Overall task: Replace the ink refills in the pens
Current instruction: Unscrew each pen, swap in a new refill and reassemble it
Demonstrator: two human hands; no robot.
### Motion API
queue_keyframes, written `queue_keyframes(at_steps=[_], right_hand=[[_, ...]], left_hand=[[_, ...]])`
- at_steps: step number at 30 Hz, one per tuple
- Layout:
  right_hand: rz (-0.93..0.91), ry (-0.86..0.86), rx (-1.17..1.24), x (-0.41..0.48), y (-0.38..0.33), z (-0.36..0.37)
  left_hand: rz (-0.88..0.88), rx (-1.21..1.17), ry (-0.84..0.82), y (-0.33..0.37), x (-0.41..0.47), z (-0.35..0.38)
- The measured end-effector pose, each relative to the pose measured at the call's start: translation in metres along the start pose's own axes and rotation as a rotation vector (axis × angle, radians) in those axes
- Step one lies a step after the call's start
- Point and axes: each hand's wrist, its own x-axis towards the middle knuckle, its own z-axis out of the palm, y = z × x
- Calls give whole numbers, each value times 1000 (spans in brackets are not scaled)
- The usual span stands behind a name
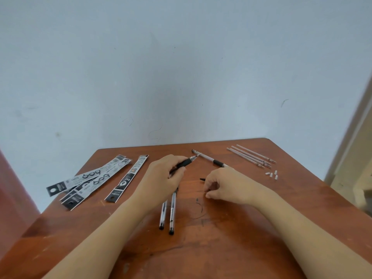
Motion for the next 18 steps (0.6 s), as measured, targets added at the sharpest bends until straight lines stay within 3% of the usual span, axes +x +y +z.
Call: queue_keyframes(at_steps=[13,18], right_hand=[[15,-73,-69,-3,-2,-4],[21,-3,-47,-3,-2,-4]], left_hand=[[22,31,-2,0,0,1],[25,42,-4,-1,0,2]])
